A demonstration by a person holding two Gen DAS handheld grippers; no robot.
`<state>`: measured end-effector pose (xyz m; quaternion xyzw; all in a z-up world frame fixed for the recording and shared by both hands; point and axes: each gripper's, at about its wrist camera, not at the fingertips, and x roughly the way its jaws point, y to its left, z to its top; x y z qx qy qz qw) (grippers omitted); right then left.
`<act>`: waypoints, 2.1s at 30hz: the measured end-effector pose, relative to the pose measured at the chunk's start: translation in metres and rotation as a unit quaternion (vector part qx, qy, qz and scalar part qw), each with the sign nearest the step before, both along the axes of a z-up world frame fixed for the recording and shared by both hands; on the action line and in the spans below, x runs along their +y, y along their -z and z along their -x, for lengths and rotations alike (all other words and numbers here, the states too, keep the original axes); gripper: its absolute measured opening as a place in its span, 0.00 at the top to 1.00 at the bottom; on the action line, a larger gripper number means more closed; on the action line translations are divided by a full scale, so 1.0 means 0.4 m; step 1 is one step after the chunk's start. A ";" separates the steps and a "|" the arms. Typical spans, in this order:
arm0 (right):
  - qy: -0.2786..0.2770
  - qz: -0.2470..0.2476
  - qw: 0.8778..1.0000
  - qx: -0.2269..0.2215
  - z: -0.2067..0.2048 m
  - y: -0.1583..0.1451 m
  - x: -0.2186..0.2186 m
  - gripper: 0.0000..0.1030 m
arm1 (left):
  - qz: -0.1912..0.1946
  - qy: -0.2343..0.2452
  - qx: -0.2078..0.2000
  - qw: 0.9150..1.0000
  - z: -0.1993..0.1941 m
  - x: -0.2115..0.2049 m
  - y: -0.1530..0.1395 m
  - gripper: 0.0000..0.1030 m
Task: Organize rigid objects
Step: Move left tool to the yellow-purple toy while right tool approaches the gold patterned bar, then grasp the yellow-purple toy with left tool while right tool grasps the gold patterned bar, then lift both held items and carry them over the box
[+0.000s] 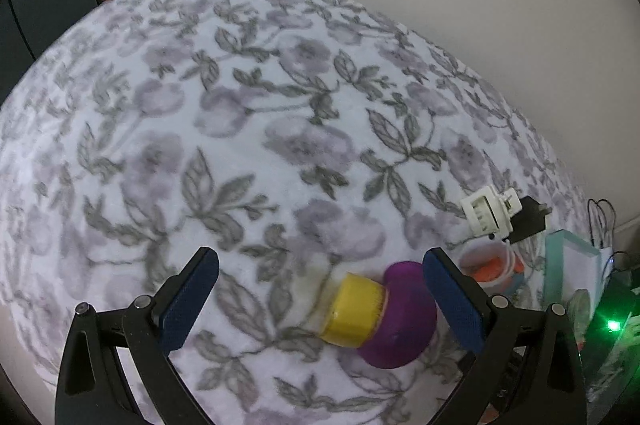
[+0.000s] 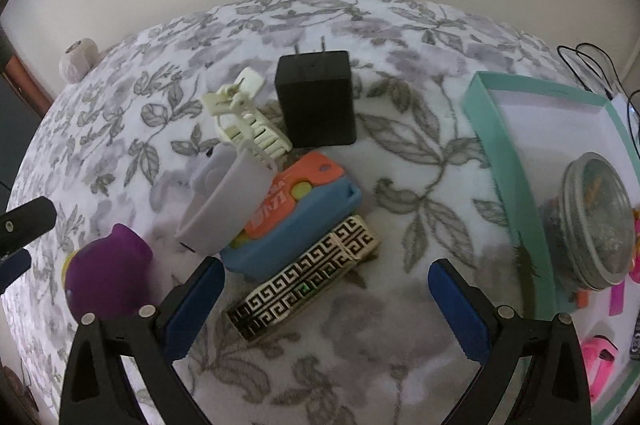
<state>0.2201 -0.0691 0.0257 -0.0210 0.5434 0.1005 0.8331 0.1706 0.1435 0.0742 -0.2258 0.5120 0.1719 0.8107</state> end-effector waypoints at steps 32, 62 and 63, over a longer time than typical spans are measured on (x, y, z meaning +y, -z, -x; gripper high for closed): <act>-0.023 0.005 1.000 0.010 0.021 -0.008 -0.018 0.49 | 0.025 0.040 0.073 0.996 -0.045 -0.120 0.096 0.29; -0.008 -0.118 0.992 0.038 0.001 -0.075 -0.152 0.79 | 0.024 0.032 0.029 0.999 -0.044 -0.121 0.045 0.30; -0.009 -0.125 0.992 0.032 0.004 -0.090 -0.157 0.79 | 0.022 0.031 0.020 0.999 -0.042 -0.119 0.027 0.30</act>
